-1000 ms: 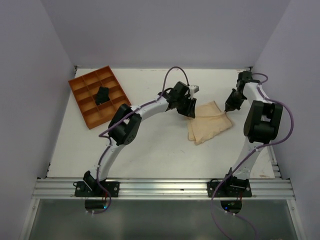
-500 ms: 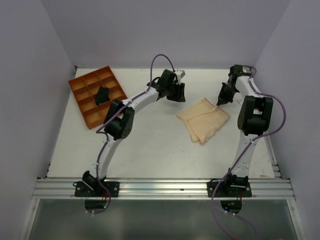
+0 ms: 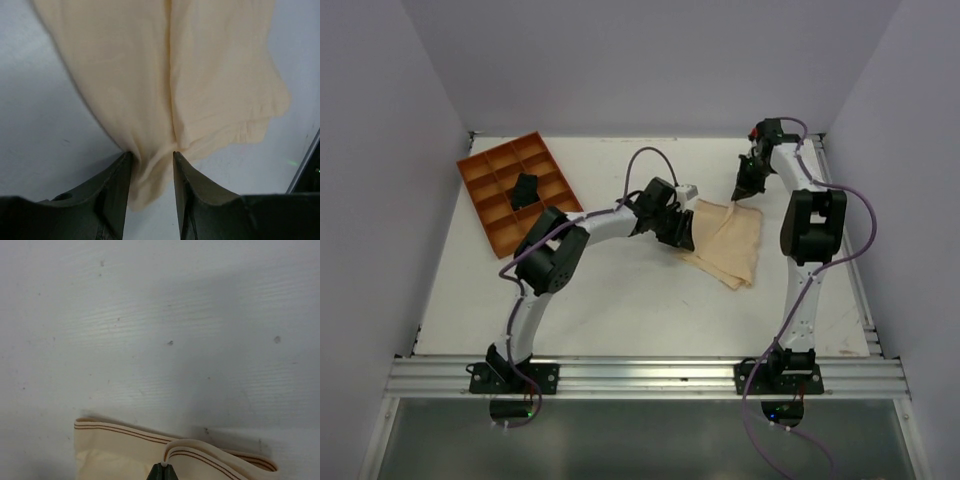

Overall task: Roll the underwear
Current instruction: Fold the underwear

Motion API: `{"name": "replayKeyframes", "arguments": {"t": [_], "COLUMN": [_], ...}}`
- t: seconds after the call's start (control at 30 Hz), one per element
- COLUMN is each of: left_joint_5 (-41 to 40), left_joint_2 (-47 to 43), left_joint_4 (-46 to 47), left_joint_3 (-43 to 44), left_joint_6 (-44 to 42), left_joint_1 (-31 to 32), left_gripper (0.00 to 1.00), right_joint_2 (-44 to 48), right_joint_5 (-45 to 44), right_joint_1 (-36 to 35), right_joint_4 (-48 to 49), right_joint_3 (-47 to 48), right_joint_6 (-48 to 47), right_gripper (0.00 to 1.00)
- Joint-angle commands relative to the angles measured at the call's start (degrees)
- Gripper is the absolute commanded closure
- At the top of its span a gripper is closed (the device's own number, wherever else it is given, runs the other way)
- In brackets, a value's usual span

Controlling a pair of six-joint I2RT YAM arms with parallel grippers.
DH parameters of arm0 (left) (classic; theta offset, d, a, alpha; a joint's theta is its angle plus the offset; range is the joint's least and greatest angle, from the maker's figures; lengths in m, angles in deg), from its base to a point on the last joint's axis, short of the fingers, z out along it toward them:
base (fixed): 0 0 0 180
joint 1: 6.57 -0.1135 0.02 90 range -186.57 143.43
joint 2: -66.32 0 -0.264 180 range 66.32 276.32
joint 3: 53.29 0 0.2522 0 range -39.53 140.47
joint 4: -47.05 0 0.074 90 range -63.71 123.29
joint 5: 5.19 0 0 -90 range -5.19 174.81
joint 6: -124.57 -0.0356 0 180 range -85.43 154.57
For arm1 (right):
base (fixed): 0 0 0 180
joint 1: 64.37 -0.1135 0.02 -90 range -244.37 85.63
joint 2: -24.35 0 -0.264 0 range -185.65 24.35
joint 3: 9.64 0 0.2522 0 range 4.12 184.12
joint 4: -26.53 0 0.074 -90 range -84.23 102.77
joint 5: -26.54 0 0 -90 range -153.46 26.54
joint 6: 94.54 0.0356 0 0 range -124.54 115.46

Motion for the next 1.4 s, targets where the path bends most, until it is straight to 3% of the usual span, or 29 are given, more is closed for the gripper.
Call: {"name": "replayKeyframes", "arguments": {"t": [0.0, 0.17, 0.33, 0.47, 0.5, 0.53, 0.67, 0.97, 1.37], "left_joint_5": [2.3, 2.2, -7.3, -7.6, -7.7, -7.8, -5.1, 1.5, -0.3], "left_joint_2": [-6.5, -16.1, -26.5, -26.9, -26.4, -25.9, -21.0, -16.7, -10.3], "left_joint_4": [2.5, 8.5, 2.0, 1.8, 1.9, 1.7, 0.7, 8.2, 9.9], "left_joint_3": [-7.7, -18.9, -24.0, -24.4, -23.7, -22.7, -15.5, -16.5, -14.8], "left_joint_6": [1.8, 6.1, 6.6, 8.6, 8.7, 8.6, 9.8, 15.8, 19.9], "left_joint_1": [3.8, 5.8, 3.6, -2.6, -4.7, -5.5, -7.5, -6.9, -3.9], "left_gripper": [0.58, 0.58, 0.53, 0.53, 0.53, 0.53, 0.53, 0.54, 0.55], "right_joint_2": [0.4, 2.1, 6.3, 10.0, 12.0, 12.8, 16.0, 18.2, 11.5], "right_joint_5": [1.9, 2.4, 1.3, -1.1, -1.8, -3.1, -3.7, -4.4, -10.6], "right_joint_1": [-2.6, -6.8, -12.0, -14.7, -15.0, -15.9, -16.8, -18.6, -19.7], "right_joint_4": [-2.2, -2.5, -1.9, -0.8, -0.5, -0.2, 0.1, 1.0, 3.7], "right_joint_3": [1.3, -1.7, -8.5, -13.2, -14.0, -15.3, -17.0, -21.6, -15.2], "right_joint_6": [-2.6, -4.5, -5.8, -5.2, -5.2, -5.1, -5.5, -9.3, -8.6], "right_gripper": [1.0, 1.0, 0.97, 0.8, 0.69, 0.65, 0.58, 0.57, 0.6]}}
